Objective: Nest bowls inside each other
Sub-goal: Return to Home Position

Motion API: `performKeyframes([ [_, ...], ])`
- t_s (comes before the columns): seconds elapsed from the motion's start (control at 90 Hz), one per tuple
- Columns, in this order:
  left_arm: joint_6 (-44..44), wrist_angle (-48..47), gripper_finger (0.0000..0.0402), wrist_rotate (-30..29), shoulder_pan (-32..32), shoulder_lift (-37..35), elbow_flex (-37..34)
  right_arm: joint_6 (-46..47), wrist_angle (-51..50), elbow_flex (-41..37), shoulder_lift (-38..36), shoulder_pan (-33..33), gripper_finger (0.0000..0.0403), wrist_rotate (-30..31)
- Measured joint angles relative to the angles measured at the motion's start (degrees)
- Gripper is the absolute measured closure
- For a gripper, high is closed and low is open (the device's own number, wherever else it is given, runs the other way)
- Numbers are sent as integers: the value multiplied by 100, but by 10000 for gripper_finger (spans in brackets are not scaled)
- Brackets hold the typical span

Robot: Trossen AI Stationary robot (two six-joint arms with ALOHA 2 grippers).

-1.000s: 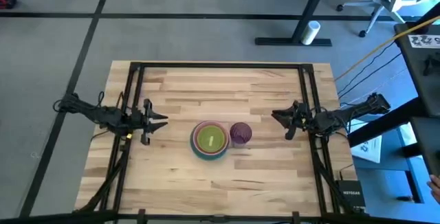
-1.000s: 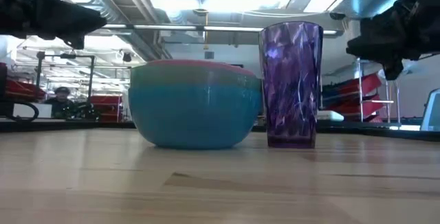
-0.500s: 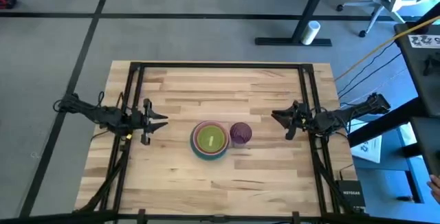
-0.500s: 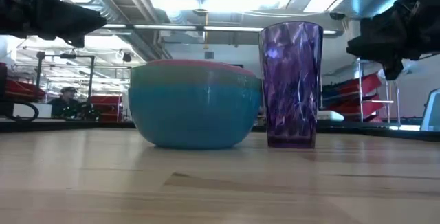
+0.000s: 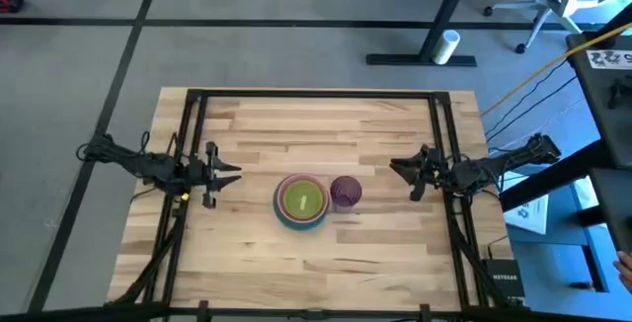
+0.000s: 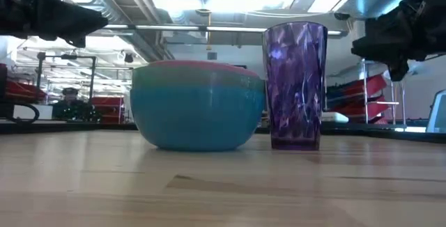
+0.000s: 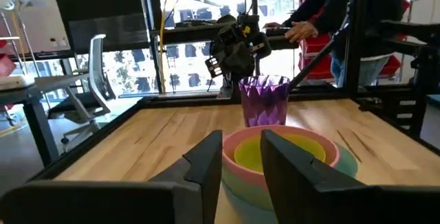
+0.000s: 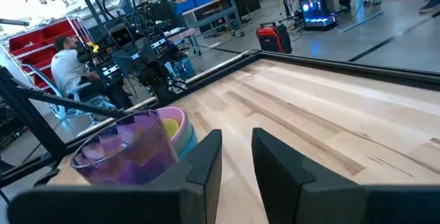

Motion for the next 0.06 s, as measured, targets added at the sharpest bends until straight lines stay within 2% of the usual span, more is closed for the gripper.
performKeyframes([
  [0.056, -1, 0, 318, 0, 0, -1, 0, 0, 0, 0, 0, 0, 336, 0],
])
